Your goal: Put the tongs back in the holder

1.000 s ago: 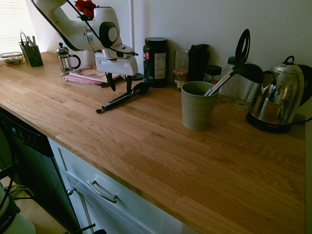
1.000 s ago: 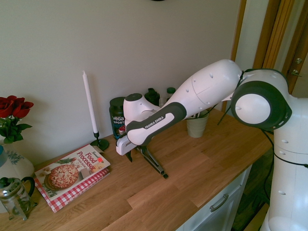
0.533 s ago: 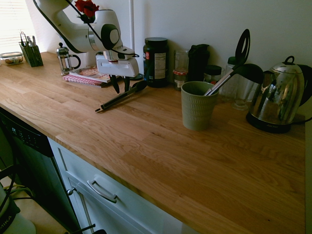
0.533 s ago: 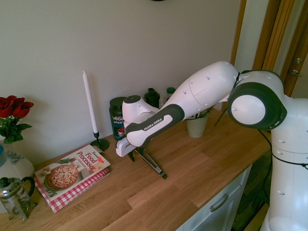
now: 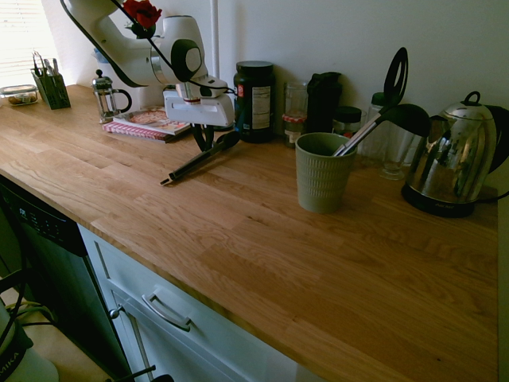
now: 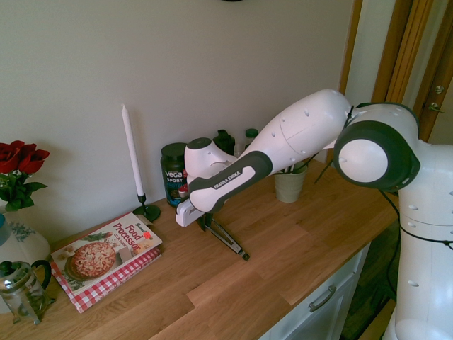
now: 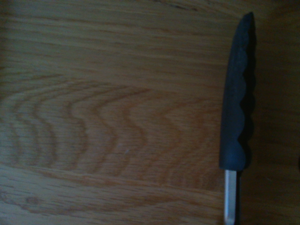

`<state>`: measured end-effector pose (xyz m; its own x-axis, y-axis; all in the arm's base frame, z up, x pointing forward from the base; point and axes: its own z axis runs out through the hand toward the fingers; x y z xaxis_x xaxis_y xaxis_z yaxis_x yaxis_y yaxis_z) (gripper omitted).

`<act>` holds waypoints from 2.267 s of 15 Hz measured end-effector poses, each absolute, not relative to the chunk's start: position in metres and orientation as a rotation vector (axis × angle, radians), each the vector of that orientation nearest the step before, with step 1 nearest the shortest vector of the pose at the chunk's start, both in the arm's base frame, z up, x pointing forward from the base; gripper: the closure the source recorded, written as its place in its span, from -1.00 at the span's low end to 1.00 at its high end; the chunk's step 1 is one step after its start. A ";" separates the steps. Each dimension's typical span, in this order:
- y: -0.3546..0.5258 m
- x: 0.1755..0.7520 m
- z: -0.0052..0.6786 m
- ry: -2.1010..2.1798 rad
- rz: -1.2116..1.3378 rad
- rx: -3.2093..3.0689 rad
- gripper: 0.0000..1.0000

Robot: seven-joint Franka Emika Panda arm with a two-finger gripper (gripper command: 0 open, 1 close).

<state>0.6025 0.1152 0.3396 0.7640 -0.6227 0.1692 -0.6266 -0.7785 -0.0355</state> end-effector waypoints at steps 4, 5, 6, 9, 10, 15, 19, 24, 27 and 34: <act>0.108 0.604 0.341 -1.029 0.259 2.942 1.00; 0.106 0.604 0.342 -1.031 0.255 2.941 1.00; 0.104 0.603 0.343 -1.037 0.240 2.935 1.00; 0.100 0.597 0.377 -1.053 0.241 2.923 1.00; 0.100 0.592 0.401 -1.062 0.270 2.926 1.00; 0.083 0.547 0.525 -1.127 0.458 2.938 1.00; 0.027 0.489 0.629 -1.341 0.736 2.773 1.00; -0.021 0.443 0.689 -1.524 0.985 2.410 1.00; -0.048 0.454 0.675 -1.581 1.141 2.203 1.00; -0.102 0.487 0.624 -1.656 1.406 1.759 1.00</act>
<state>0.4870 -0.1021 0.6243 -0.1723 -0.5524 0.8156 -0.8943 -0.2594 -0.3645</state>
